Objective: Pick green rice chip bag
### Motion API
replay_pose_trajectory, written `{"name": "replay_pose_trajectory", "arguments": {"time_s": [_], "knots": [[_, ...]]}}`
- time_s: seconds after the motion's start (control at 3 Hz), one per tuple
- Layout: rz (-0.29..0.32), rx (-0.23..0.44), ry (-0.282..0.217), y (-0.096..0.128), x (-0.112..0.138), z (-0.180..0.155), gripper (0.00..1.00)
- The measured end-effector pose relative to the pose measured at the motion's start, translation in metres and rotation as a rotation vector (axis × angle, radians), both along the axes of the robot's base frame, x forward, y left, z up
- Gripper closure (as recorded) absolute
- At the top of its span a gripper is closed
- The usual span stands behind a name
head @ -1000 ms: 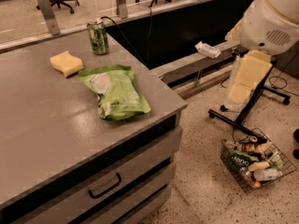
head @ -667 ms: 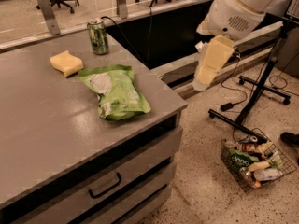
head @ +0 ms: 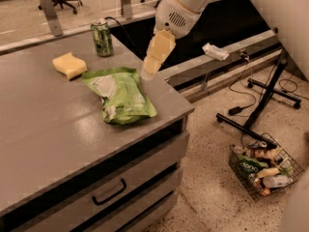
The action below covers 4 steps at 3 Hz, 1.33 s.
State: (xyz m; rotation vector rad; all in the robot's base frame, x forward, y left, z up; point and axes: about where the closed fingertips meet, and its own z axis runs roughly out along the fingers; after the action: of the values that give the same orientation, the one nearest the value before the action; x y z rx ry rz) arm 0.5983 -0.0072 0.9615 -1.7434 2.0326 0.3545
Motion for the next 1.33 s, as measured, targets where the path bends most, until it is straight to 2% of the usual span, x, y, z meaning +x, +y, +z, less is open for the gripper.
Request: {"name": "replay_pose_trajectory", "arguments": {"time_s": [0.33, 0.67, 1.0, 1.33], "knots": [[-0.09, -0.003, 0.053, 0.046, 0.011, -0.017, 0.0], [-0.18, -0.018, 0.098, 0.079, 0.006, -0.032, 0.0], [-0.263, -0.054, 0.151, 0.094, 0.003, -0.058, 0.0], [-0.309, -0.107, 0.196, 0.106, -0.001, -0.092, 0.0]]}}
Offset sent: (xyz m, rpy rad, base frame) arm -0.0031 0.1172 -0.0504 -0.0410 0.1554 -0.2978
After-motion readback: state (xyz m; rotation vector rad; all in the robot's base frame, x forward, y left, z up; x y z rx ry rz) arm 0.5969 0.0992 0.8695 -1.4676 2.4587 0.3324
